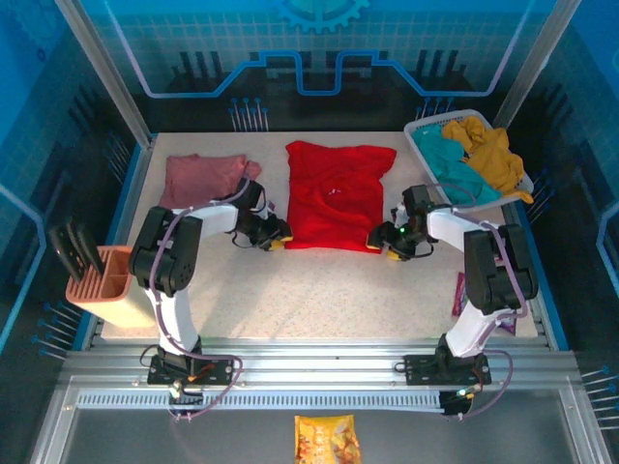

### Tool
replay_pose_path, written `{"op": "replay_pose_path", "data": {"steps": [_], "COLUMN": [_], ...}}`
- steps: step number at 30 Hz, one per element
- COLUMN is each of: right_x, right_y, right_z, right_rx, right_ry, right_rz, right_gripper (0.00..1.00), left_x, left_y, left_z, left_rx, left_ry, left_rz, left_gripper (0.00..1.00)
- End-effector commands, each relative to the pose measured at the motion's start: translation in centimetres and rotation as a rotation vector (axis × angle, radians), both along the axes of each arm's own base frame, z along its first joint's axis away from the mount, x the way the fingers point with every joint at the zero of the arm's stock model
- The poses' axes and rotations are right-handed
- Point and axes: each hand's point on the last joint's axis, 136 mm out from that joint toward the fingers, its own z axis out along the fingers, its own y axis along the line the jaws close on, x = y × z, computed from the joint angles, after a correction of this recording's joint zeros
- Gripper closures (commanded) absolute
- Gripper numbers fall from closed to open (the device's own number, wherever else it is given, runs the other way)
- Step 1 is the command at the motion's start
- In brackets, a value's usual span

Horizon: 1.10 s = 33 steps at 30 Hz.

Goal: Fold and stack the t-shirts

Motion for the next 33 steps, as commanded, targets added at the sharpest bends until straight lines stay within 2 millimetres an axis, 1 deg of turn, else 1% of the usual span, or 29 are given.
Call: {"op": "replay_pose_path", "data": {"steps": [1,4,11,16,18,23,27,28,30,32,33], "right_x": [1.5,1.7,1.5,0.5,0.3,0.6,1.2,1.2,1.4,1.4,1.4], "right_y": [1.5,1.6,1.4,0.2,0.2,1.0,2.5,2.8,3.2,3.2,3.1], "right_z": [1.0,0.9,0.4,0.7,0.5,-0.4,-0.5,-0.5,-0.5,-0.6,-0.5], "right_rx": [0.038,0.044,0.023,-0.046,-0.051,-0.017,0.035,0.050,0.052,0.047,0.045], "right_ry": [-0.052,-0.055,-0.035,-0.026,-0.013,0.001,-0.007,-0.006,-0.008,-0.013,-0.017], "right_rz": [0.039,0.036,0.038,0.040,0.045,0.050,0.066,0.068,0.075,0.074,0.072], "right_gripper": [0.36,0.38,0.38,0.38,0.37,0.38,0.38,0.39,0.40,0.43,0.45], "left_x": [0.8,0.7,0.0,-0.3,-0.3,-0.1,0.0,0.0,0.1,0.2,0.2], "left_y": [-1.6,-1.4,-0.6,0.0,0.1,0.0,-0.4,-0.6,-0.8,-0.9,-1.1], "left_z": [0.5,0.2,-0.4,-0.4,-0.5,-0.7,-0.8,-0.9,-0.9,-1.0,-1.0], "left_rx": [-0.027,-0.003,0.043,0.086,0.096,0.102,0.101,0.098,0.094,0.089,0.081], "left_ry": [-0.028,-0.016,0.007,0.010,0.015,0.023,0.025,0.030,0.031,0.033,0.030], "left_rz": [-0.030,-0.035,-0.041,-0.046,-0.050,-0.049,-0.050,-0.050,-0.047,-0.040,-0.039], "left_gripper": [0.66,0.66,0.67,0.67,0.67,0.67,0.68,0.71,0.73,0.75,0.77]}}
